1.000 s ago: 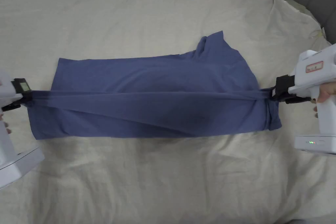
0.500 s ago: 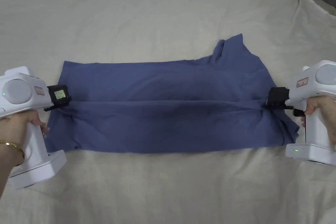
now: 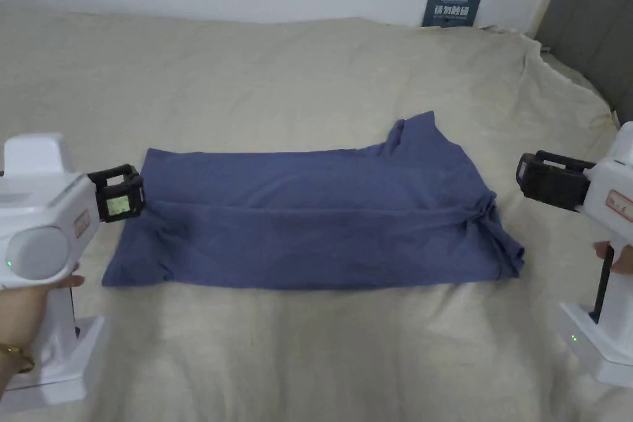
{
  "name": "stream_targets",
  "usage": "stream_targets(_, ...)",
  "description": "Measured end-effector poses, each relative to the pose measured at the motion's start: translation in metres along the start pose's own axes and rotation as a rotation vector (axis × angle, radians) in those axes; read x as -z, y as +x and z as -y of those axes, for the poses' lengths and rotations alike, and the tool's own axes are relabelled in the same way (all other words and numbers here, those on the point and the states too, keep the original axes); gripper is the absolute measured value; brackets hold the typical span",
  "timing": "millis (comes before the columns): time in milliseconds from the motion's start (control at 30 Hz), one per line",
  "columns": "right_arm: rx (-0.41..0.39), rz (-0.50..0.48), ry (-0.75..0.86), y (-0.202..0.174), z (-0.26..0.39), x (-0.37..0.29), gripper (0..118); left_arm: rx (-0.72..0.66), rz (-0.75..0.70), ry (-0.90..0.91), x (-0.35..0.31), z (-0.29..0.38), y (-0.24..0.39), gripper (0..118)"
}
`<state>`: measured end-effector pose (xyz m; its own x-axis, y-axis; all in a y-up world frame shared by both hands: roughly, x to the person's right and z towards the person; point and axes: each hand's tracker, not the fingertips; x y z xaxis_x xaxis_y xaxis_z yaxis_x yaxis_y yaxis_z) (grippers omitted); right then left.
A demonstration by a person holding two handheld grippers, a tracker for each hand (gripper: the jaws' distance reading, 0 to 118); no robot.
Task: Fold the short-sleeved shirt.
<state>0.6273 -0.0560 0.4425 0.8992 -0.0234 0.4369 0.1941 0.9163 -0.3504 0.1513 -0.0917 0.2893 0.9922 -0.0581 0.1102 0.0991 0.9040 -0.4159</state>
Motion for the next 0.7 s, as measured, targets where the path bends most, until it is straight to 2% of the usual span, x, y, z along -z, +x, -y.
stream_targets(67, -0.022, -0.020, 0.054, -0.007, 0.013, -0.025, 113, 0.012, 0.012, 0.022, -0.014, 0.014, 0.004, 83)
stream_targets(167, -0.036, -0.032, 0.107, -0.013, 0.032, -0.052, 109, 0.010, 0.068, 0.030, -0.033, 0.028, 0.006, 42)
stream_targets(200, -0.032, -0.032, 0.122, -0.014, 0.038, -0.059, 98, -0.003, 0.090, 0.031, -0.038, 0.032, 0.005, 22)
stream_targets(267, -0.017, -0.043, 0.121, -0.015, 0.048, -0.069, 66, -0.010, 0.084, 0.044, -0.046, 0.040, 0.007, 5)
stream_targets(300, -0.011, -0.049, 0.122, -0.015, 0.051, -0.072, 43, -0.013, 0.082, 0.058, -0.049, 0.042, 0.008, 0)
stream_targets(333, -0.010, -0.053, 0.115, -0.015, 0.055, -0.074, 36, -0.017, 0.087, 0.067, -0.052, 0.045, 0.008, 0)
stream_targets(367, -0.010, -0.058, 0.106, -0.016, 0.058, -0.076, 36, -0.028, 0.098, 0.072, -0.055, 0.046, 0.008, 0)
stream_targets(400, -0.012, -0.056, 0.103, -0.018, 0.060, -0.076, 13, -0.037, 0.109, 0.076, -0.057, 0.048, 0.008, 0)
stream_targets(433, -0.013, -0.056, 0.108, -0.019, 0.063, -0.078, 0, -0.039, 0.111, 0.078, -0.059, 0.049, 0.009, 0)
stream_targets(700, -0.015, -0.094, 0.106, -0.030, 0.063, -0.077, 0, -0.010, 0.134, 0.080, -0.055, 0.046, 0.017, 0)
